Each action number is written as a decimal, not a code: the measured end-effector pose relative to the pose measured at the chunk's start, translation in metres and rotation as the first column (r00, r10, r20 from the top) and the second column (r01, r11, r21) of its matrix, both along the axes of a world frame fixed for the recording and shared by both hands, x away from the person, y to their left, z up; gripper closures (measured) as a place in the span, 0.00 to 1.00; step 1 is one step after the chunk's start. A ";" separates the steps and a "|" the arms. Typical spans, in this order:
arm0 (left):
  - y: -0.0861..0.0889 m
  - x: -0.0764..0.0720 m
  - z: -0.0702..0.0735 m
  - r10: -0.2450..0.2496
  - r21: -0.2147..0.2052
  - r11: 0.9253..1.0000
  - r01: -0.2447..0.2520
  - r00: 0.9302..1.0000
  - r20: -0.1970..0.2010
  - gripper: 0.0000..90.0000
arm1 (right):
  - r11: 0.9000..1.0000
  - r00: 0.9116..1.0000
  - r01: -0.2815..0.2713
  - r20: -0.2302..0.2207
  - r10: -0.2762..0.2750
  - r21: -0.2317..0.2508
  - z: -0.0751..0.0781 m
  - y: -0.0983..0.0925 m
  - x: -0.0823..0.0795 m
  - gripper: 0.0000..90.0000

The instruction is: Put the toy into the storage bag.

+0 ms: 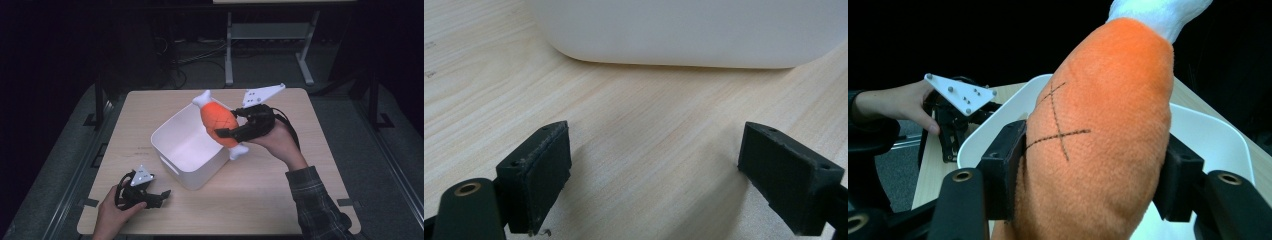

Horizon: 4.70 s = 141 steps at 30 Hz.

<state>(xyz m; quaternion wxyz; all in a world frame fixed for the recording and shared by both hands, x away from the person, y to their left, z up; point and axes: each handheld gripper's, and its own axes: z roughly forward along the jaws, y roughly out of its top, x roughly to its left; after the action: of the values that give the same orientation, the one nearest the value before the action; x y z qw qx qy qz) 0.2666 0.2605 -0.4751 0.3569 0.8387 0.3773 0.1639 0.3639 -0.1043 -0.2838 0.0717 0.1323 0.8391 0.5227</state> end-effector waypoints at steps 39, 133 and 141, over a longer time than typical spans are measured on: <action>0.000 0.000 0.000 0.000 -0.001 1.000 0.000 1.000 0.000 0.14 | 0.995 0.996 -0.083 -0.019 0.082 -0.061 -0.030 0.105 0.020 0.41; 0.000 0.000 0.000 0.000 0.001 1.000 0.000 1.000 0.000 0.14 | 0.992 0.993 0.100 -0.054 -0.105 -0.081 -0.037 -0.008 0.003 0.26; 0.000 0.000 0.000 0.001 0.001 1.000 -0.001 1.000 0.001 0.14 | 0.988 0.988 0.143 -0.054 -0.146 -0.061 -0.043 -0.033 -0.006 0.23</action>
<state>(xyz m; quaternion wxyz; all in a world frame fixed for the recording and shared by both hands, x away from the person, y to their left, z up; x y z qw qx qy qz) 0.2665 0.2605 -0.4751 0.3565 0.8387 0.3774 0.1645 0.3580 -0.1377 -0.3266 0.0886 0.2059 0.8437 0.4878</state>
